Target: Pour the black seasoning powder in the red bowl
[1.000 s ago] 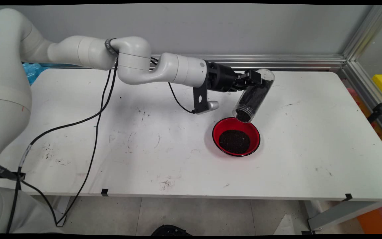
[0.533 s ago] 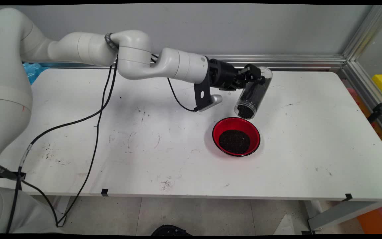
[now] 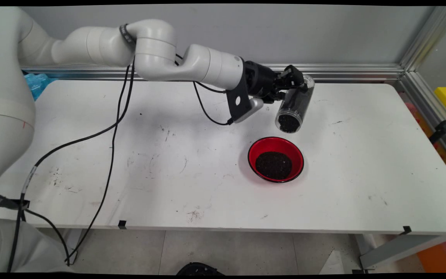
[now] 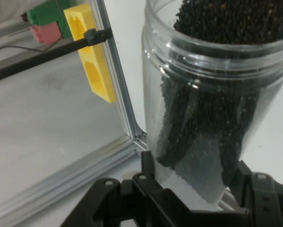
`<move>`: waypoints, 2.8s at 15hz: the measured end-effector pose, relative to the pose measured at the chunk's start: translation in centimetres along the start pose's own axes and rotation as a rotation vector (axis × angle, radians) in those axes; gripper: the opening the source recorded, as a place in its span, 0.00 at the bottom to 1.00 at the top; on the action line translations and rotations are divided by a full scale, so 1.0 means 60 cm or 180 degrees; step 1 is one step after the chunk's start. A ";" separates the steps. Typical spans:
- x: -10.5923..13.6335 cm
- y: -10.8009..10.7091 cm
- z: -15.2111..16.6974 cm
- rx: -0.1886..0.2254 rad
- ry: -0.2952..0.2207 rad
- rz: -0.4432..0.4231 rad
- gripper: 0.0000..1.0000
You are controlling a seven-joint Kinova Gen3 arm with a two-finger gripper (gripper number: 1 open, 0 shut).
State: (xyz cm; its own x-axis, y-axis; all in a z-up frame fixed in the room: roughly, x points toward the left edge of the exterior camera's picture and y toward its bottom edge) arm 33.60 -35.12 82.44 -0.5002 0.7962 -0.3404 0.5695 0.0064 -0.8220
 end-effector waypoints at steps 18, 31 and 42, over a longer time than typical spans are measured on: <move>-0.040 -0.089 -0.048 -0.0421 0.0100 -0.1357 0.00; -0.077 -0.141 -0.062 -0.0756 0.0170 -0.2912 0.00; -0.102 -0.127 -0.044 -0.0949 0.0130 -0.4107 0.00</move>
State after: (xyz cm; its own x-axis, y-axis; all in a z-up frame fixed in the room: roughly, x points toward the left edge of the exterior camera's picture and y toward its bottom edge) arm 34.02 -38.43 91.97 -0.7705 0.1361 0.6228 -0.1736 0.8953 -0.4103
